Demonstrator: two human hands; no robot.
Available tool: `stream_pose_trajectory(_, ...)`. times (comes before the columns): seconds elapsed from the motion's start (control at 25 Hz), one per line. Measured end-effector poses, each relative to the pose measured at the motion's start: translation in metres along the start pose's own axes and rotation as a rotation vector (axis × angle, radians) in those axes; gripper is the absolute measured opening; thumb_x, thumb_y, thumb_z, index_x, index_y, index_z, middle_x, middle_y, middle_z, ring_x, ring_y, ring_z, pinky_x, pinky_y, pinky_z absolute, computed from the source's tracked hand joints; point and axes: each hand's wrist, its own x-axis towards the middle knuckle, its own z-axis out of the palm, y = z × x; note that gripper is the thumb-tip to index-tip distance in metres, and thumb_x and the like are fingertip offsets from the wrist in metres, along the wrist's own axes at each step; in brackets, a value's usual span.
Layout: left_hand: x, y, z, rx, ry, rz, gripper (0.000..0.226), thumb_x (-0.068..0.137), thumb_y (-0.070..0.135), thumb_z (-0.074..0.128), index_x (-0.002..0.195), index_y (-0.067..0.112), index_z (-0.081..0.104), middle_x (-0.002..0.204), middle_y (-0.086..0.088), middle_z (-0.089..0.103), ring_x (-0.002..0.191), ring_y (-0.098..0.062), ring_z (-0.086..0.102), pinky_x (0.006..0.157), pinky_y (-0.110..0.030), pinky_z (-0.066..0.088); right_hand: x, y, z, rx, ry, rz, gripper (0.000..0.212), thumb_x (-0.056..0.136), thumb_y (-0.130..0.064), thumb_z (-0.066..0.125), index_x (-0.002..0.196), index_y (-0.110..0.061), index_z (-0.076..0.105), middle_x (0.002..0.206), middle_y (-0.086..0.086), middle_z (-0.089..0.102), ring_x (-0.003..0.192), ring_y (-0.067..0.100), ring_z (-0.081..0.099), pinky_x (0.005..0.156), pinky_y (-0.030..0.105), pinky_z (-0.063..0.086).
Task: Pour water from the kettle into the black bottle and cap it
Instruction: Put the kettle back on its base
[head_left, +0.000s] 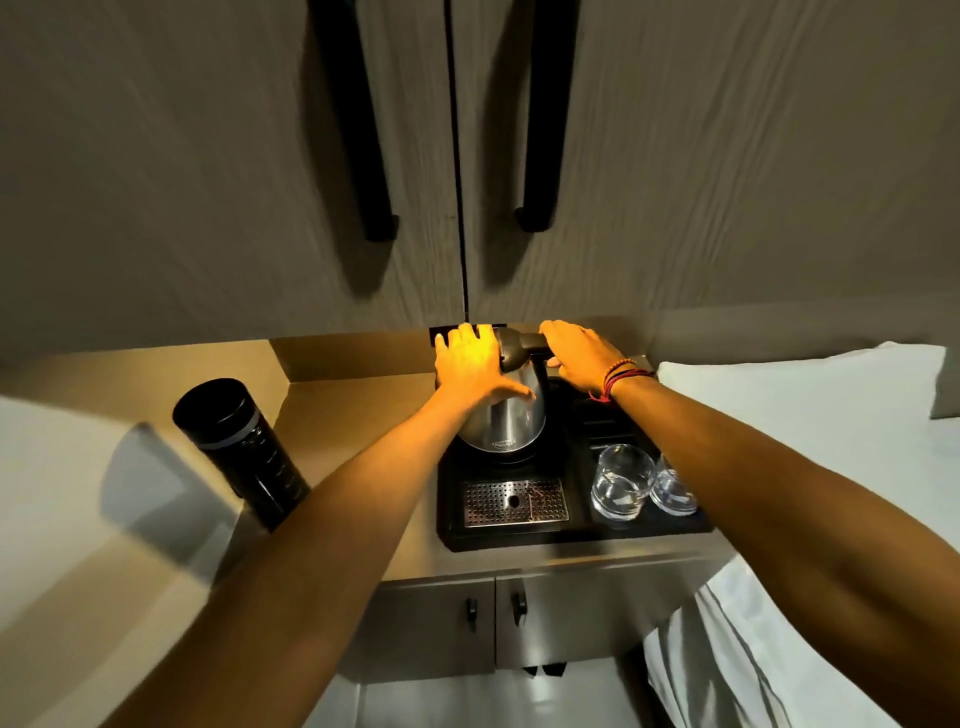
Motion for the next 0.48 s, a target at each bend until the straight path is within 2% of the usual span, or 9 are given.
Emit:
stream_pose_trajectory(0.24, 0.000, 0.013, 0.010, 0.038, -0.006, 0.037, 0.117, 0.054, 0.084, 0.072, 0.135, 0.006, 0.040, 0.132, -0.016, 0.053, 0.128, -0.034, 0.047, 0.115, -0.053, 0.027, -0.009, 0.017, 0.007, -0.020, -0.009, -0.005, 0.024, 0.086, -0.006, 0.057, 0.109, -0.008, 0.049, 0.111, 0.017, 0.060, 0.102, 0.037, 0.061, 0.079, 0.043, 0.048)
stream_pose_trajectory(0.4, 0.000, 0.008, 0.014, 0.025, 0.000, 0.029, 0.125, 0.055, 0.086, 0.069, 0.144, 0.006, 0.034, 0.138, -0.015, 0.051, 0.131, -0.034, 0.046, 0.115, -0.059, 0.024, -0.009, 0.017, 0.011, 0.025, -0.002, 0.010, 0.026, 0.087, -0.007, 0.055, 0.112, -0.008, 0.048, 0.114, 0.017, 0.058, 0.103, 0.036, 0.060, 0.077, 0.040, 0.047)
stream_pose_trajectory(0.48, -0.005, 0.005, 0.017, 0.010, 0.011, 0.029, 0.129, 0.058, 0.086, 0.066, 0.150, 0.005, 0.026, 0.143, -0.015, 0.047, 0.134, -0.034, 0.043, 0.115, -0.063, 0.022, -0.010, 0.018, 0.015, 0.061, 0.017, 0.059, 0.039, 0.088, -0.013, 0.055, 0.125, -0.008, 0.043, 0.129, 0.016, 0.053, 0.116, 0.036, 0.056, 0.085, 0.043, 0.049)
